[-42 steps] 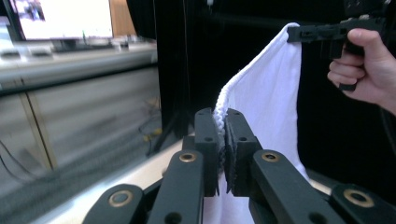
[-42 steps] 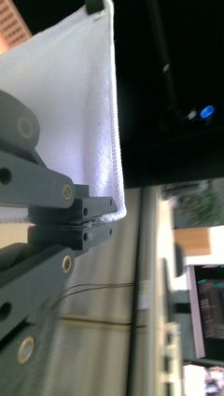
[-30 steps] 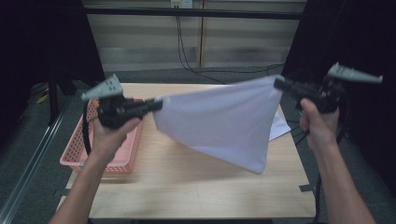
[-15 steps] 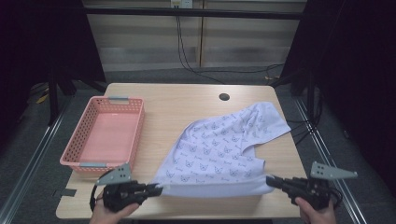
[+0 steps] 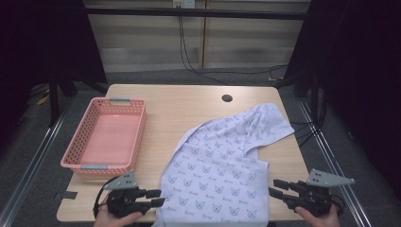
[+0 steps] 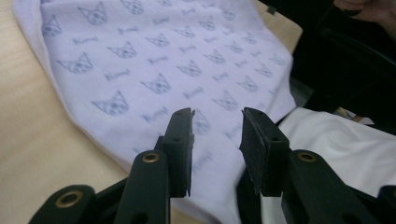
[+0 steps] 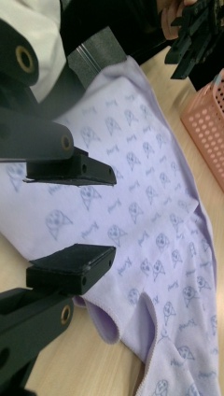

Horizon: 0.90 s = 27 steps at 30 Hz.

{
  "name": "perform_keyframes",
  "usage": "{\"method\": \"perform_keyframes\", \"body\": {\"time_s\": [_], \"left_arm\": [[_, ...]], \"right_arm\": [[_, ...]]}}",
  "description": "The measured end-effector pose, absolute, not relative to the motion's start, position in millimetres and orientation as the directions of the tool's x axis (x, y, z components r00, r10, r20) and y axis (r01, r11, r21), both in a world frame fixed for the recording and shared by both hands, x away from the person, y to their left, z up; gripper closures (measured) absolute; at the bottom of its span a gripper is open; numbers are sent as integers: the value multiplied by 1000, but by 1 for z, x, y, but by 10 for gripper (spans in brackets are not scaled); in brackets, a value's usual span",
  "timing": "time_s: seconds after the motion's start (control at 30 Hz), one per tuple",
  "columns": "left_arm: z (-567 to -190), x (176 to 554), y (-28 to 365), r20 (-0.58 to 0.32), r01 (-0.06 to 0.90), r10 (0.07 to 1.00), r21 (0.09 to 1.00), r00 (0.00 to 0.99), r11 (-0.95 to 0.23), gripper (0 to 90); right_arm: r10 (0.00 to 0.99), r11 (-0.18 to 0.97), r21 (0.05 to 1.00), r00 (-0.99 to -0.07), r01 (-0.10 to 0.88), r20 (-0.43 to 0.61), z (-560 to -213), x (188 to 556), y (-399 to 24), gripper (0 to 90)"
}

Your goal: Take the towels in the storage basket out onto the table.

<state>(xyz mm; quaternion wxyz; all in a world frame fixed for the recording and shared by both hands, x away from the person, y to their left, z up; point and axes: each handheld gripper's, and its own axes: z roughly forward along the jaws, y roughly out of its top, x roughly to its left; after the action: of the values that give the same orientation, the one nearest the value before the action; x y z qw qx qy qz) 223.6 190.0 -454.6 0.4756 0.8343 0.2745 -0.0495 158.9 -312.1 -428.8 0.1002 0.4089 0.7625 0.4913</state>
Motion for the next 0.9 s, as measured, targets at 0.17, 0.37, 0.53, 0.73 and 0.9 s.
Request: {"method": "perform_keyframes", "body": {"time_s": [0.17,0.37,0.53,0.73,0.9], "left_arm": [[-469,269,159,-341,514,415,736,843,-440,712],[-489,306,136,-323,533,450,687,833,-494,708],[-498,303,149,-313,551,479,656,820,-515,758],[-496,277,168,-304,554,485,633,820,-541,819],[-490,236,174,-324,542,438,581,839,-608,838]], "right_arm": [[752,230,808,-626,542,206,-442,205,-309,572],[813,284,755,-566,591,137,-466,257,-307,511],[773,317,728,-610,608,173,-477,257,-300,821],[701,321,763,-683,561,208,-463,213,-290,852],[675,379,716,-704,587,220,-473,185,-285,849]]}}
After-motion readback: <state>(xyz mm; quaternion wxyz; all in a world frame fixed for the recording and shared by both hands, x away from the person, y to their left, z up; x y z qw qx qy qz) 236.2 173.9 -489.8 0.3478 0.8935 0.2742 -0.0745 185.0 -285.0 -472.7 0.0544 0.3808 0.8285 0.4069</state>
